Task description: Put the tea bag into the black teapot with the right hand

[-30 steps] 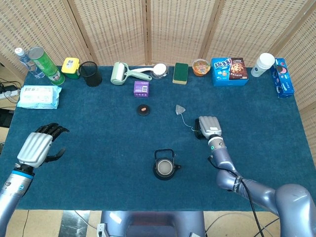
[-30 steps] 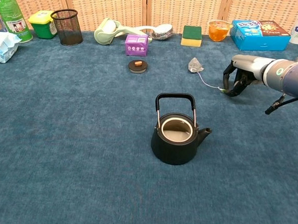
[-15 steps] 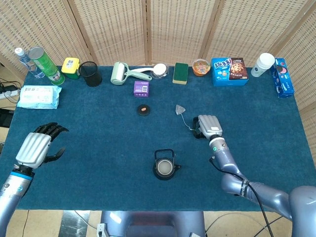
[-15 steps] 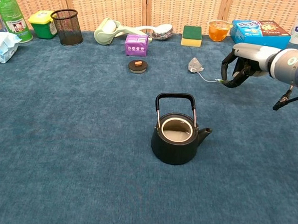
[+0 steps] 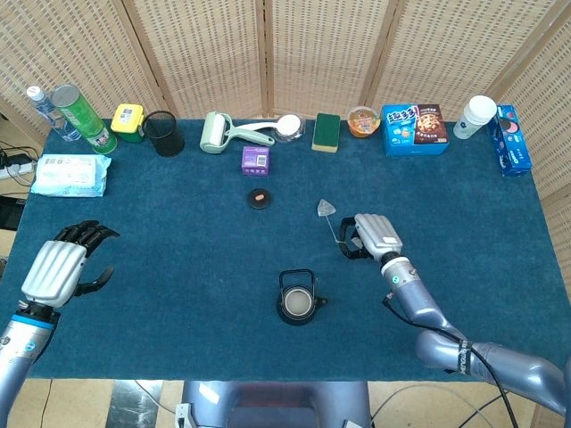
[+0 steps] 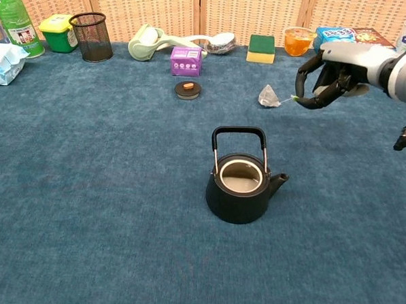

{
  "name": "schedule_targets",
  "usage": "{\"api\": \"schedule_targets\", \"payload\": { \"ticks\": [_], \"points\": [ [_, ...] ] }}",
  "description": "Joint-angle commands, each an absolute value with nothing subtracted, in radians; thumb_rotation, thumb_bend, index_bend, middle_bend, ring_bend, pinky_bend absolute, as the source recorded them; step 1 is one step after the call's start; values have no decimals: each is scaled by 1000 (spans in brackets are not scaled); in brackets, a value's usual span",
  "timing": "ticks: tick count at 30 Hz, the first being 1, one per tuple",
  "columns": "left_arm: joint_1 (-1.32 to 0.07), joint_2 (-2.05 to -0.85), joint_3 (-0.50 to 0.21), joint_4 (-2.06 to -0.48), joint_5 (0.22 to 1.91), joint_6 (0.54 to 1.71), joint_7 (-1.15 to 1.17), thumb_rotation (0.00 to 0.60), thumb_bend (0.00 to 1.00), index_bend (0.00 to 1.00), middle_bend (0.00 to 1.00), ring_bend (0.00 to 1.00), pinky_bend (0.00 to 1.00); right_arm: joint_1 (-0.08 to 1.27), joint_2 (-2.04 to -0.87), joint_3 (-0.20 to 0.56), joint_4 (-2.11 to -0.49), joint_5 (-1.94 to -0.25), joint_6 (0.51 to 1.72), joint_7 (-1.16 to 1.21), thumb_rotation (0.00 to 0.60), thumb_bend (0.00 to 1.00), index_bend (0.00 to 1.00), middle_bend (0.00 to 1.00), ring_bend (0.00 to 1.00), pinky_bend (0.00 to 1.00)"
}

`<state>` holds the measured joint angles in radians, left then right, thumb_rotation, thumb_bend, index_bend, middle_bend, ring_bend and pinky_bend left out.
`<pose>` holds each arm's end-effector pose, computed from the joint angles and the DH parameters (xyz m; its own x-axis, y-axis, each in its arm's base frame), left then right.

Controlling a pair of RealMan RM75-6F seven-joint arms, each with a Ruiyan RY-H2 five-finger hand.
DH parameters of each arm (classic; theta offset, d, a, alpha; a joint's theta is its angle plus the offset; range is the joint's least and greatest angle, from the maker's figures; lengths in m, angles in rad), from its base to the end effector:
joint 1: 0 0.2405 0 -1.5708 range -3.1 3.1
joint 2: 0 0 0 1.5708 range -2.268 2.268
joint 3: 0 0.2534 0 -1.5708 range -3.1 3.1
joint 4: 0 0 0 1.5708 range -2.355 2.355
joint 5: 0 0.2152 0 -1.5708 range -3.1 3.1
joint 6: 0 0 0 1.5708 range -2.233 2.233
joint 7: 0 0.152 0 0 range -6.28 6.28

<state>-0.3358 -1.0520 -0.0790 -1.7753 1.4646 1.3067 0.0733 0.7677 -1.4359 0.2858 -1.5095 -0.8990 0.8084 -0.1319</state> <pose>-0.2359 0.2575 0.1392 0.3929 0.0648 0.9173 0.8997 -0.2335 -0.3689 -0.1512 -0.3842 0.0106 0.1541 -0.3869 0.9092 -0.9819 -0.1626 0.0972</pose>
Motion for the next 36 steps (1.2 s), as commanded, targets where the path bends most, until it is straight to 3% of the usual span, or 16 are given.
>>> {"api": "schedule_targets", "payload": {
  "ticks": [1,36],
  "points": [
    [-332,-1050,-77,-1779,1466,1311,74,600,370,272,280,163,202,741,-1389,300,-1574,-940,814,-68,600,527,722,1000,1000,1000],
    [-280,-1020,-45,-1775,1505,1340,-12,600,370,272,281,163,201,621,-1055,433,-1979,-1146,702,542,600,526,726,1000,1000,1000]
  ]
}}
